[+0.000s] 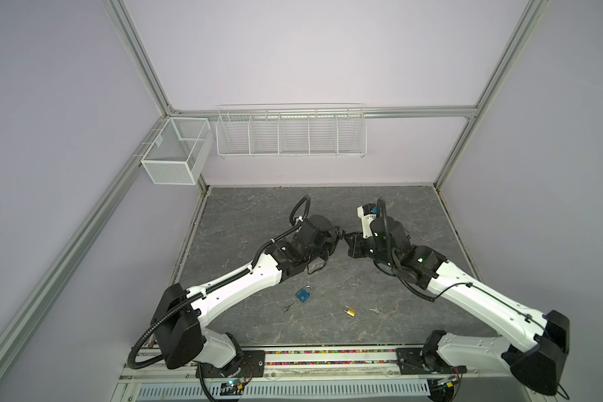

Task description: Unlock with the key

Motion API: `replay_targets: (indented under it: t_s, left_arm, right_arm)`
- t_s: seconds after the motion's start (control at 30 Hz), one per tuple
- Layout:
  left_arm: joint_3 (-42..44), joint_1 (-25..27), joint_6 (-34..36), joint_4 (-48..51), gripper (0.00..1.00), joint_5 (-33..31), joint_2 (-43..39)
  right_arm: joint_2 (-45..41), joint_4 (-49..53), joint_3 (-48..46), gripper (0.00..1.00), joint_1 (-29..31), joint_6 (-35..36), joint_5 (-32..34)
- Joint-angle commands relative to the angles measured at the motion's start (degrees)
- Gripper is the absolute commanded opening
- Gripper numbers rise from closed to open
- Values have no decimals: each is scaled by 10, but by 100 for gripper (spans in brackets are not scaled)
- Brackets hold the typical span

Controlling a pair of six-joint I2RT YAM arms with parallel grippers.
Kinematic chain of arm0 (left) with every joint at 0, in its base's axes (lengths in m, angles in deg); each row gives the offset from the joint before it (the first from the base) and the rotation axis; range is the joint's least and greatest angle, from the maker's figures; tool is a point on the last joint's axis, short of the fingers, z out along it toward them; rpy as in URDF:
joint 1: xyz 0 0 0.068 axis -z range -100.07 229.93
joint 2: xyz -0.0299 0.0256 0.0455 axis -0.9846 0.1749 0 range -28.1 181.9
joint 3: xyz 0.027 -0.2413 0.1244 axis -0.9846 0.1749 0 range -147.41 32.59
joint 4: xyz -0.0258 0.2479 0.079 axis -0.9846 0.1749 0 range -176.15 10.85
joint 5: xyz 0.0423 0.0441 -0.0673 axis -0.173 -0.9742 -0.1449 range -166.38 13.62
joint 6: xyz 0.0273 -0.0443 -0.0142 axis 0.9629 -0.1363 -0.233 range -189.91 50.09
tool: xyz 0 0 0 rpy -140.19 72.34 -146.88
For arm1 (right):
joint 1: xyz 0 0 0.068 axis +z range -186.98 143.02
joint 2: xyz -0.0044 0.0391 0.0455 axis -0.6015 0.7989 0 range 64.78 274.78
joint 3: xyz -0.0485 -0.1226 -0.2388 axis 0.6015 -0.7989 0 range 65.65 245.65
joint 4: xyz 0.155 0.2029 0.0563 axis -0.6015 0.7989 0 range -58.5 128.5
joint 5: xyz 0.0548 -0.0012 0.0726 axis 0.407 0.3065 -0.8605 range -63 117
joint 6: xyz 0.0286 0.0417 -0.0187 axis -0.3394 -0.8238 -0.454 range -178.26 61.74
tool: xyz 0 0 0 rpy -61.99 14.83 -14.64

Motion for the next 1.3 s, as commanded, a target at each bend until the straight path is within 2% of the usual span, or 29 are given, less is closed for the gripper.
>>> replay_targets:
  t_s: [0.0, 0.23, 0.63, 0.7, 0.93, 1.07, 1.13, 1.2, 1.27]
  left_arm:
    - [-2, 14, 14, -52, 3, 39, -15]
    - [18, 14, 65, -66, 1, 56, -32]
    - [16, 14, 84, -112, 0, 57, -38]
    - [15, 14, 86, -115, 0, 58, -37]
    - [11, 14, 124, -94, 0, 26, -46]
    - [-4, 10, 186, -54, 0, -3, -55]
    - [-6, 4, 222, -42, 0, -7, -61]
    - [-11, 2, 270, -11, 0, -26, -71]
    - [-16, 3, 332, 9, 0, -40, -79]
  right_arm:
    - [-12, -63, 10, 6, -10, -64, -100]
    - [-37, -141, 9, 6, -45, -151, -191]
    - [-67, -216, 0, 6, -63, -244, -231]
    - [-68, -210, 6, 6, -64, -241, -230]
    - [-71, -109, 28, 6, -64, -150, -186]
    - [-78, -41, 36, 21, -63, -99, -152]
    - [-86, -7, 39, 32, -63, -75, -130]
    - [-96, 26, 45, 47, -64, -52, -110]
    - [-97, 60, 59, 53, -64, -30, -101]
